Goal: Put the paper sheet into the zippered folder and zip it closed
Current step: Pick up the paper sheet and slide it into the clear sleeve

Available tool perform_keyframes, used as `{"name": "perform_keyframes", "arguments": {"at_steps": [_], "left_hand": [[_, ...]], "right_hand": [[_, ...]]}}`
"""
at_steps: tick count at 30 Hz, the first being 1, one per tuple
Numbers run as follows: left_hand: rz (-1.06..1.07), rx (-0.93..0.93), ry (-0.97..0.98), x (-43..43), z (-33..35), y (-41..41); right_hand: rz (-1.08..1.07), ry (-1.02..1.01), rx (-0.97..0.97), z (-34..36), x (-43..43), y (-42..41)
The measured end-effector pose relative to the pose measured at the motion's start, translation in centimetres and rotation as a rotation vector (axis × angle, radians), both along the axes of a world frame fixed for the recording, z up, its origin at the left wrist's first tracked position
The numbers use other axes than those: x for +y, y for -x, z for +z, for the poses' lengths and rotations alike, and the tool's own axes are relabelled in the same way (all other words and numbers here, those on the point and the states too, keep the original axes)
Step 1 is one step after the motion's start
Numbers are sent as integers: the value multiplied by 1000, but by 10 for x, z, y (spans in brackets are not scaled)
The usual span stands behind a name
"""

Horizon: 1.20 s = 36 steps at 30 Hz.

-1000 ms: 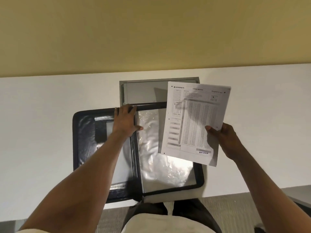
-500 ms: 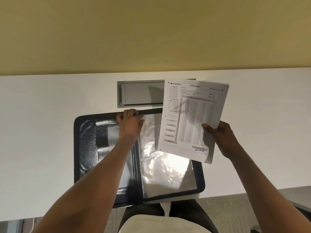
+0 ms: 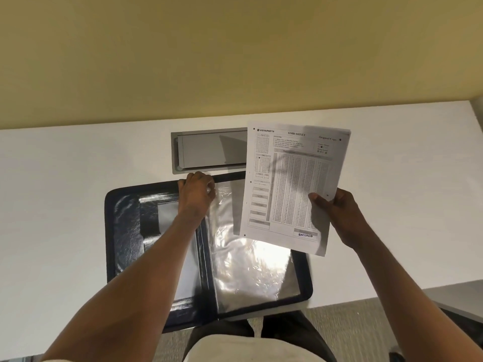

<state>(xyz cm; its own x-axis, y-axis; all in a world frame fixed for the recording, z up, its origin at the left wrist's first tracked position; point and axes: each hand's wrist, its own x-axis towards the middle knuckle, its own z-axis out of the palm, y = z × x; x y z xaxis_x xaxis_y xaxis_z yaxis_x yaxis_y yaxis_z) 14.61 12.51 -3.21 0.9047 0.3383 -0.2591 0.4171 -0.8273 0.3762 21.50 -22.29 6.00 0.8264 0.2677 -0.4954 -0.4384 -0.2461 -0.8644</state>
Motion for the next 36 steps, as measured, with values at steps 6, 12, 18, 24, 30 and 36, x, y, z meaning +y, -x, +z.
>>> {"name": "perform_keyframes", "arguments": {"at_steps": [6, 12, 18, 24, 30, 36], "left_hand": [[-112, 13, 105, 5, 4, -8], [-93, -35, 160, 6, 10, -17], [-110, -60, 159, 5, 10, -17], [-185, -116, 104, 7, 12, -10], [-216, -159, 89, 4, 12, -6], [-261, -106, 106, -1, 7, -8]], "right_hand": [[-5, 19, -25, 1, 7, -11], [-13, 86, -115, 9, 21, -36], [9, 91, -175, 21, 37, -55], [31, 129, -248, 33, 51, -67], [56, 141, -300, 47, 61, -74], [62, 146, -335, 55, 72, -80]]}}
